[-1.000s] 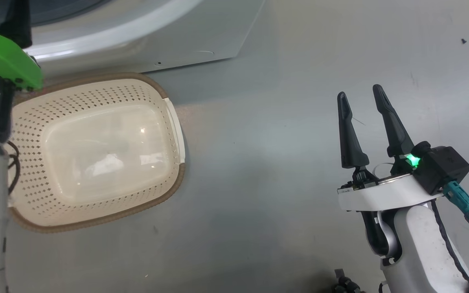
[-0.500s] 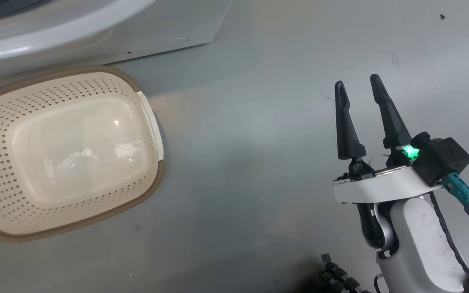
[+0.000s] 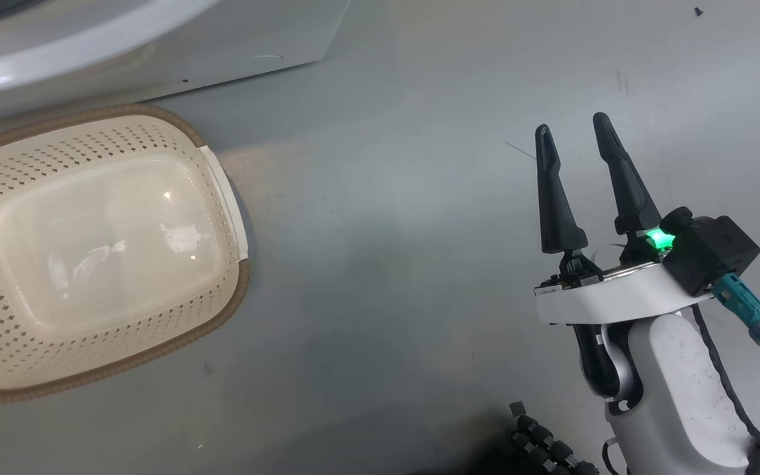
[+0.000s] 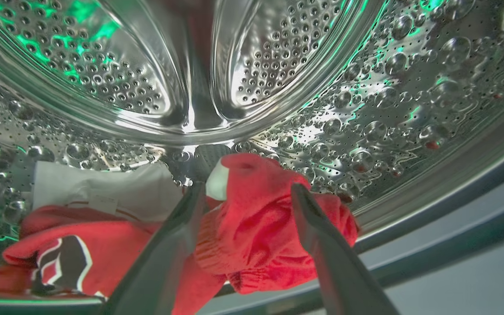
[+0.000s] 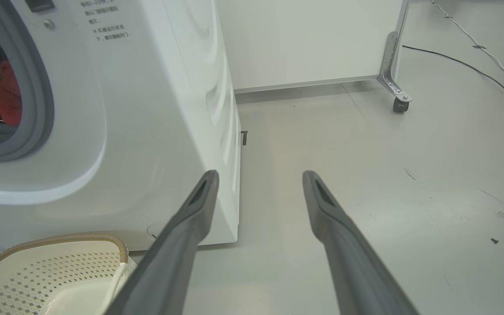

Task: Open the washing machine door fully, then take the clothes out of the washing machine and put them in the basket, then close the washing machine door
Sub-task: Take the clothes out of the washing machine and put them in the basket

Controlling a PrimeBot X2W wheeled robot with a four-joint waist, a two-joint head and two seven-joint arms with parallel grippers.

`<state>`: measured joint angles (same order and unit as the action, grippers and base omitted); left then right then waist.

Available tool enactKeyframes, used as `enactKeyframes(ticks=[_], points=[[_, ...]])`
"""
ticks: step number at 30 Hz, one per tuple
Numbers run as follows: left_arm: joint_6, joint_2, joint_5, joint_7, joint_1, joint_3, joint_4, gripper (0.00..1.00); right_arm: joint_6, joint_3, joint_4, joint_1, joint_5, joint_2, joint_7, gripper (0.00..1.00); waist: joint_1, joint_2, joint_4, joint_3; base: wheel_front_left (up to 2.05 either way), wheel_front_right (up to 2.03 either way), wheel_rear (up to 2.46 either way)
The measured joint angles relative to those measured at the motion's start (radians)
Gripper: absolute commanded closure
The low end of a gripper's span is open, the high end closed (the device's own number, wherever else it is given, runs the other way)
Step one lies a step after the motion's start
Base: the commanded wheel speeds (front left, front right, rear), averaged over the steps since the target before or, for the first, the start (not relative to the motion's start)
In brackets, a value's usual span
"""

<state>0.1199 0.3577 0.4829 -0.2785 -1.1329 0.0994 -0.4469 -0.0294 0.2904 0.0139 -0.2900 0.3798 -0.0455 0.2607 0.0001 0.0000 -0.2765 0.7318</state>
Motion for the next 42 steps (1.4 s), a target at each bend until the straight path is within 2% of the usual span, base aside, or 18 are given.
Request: enactKeyframes(ticks=[14, 15, 16, 17, 18, 26, 34, 42], points=[[0.0, 0.009, 0.051, -0.181, -0.053, 0.04, -0.132, 0.0, -0.001, 0.011, -0.011, -0.014, 0.008, 0.0, 0.0, 0.0, 0.0, 0.0, -0.013, 0.004, 0.0, 0.0, 0.0], [0.0, 0.01, 0.051, -0.187, -0.059, 0.042, -0.135, 0.02, -0.001, 0.012, -0.011, -0.016, 0.008, 0.0, 0.0, 0.0, 0.0, 0.0, -0.014, 0.004, 0.0, 0.0, 0.0], [0.0, 0.01, 0.054, -0.192, -0.066, 0.042, -0.139, 0.5, -0.001, 0.012, -0.011, -0.018, 0.008, 0.0, 0.0, 0.0, 0.0, 0.0, -0.015, 0.005, 0.0, 0.0, 0.0], [0.0, 0.01, 0.054, -0.196, -0.072, 0.043, -0.141, 0.68, -0.001, 0.012, -0.011, -0.019, 0.009, 0.0, 0.0, 0.0, 0.0, 0.0, -0.016, 0.005, 0.0, 0.0, 0.0], [0.0, 0.011, 0.054, -0.196, -0.077, 0.045, -0.144, 1.0, -0.001, 0.013, -0.011, -0.02, 0.009, 0.0, 0.0, 0.0, 0.0, 0.0, -0.017, 0.006, 0.0, 0.0, 0.0], [0.001, 0.023, 0.054, -0.172, -0.082, 0.055, -0.158, 1.0, -0.009, 0.007, -0.014, -0.03, 0.01, 0.0, 0.0, 0.0, 0.0, 0.0, -0.021, 0.004, 0.0, 0.0, 0.0], [0.001, 0.012, 0.051, -0.048, -0.065, 0.051, -0.154, 1.0, -0.009, -0.006, -0.024, -0.03, 0.005, 0.0, 0.0, 0.0, -0.0001, 0.0, -0.005, -0.019, 0.0, 0.0, 0.0], [0.001, -0.025, 0.029, 0.105, 0.037, 0.062, -0.125, 1.0, -0.008, -0.021, -0.037, -0.03, -0.021, 0.0, 0.0, 0.0, -0.0001, 0.0, 0.02, -0.058, 0.0, 0.0, 0.0]])
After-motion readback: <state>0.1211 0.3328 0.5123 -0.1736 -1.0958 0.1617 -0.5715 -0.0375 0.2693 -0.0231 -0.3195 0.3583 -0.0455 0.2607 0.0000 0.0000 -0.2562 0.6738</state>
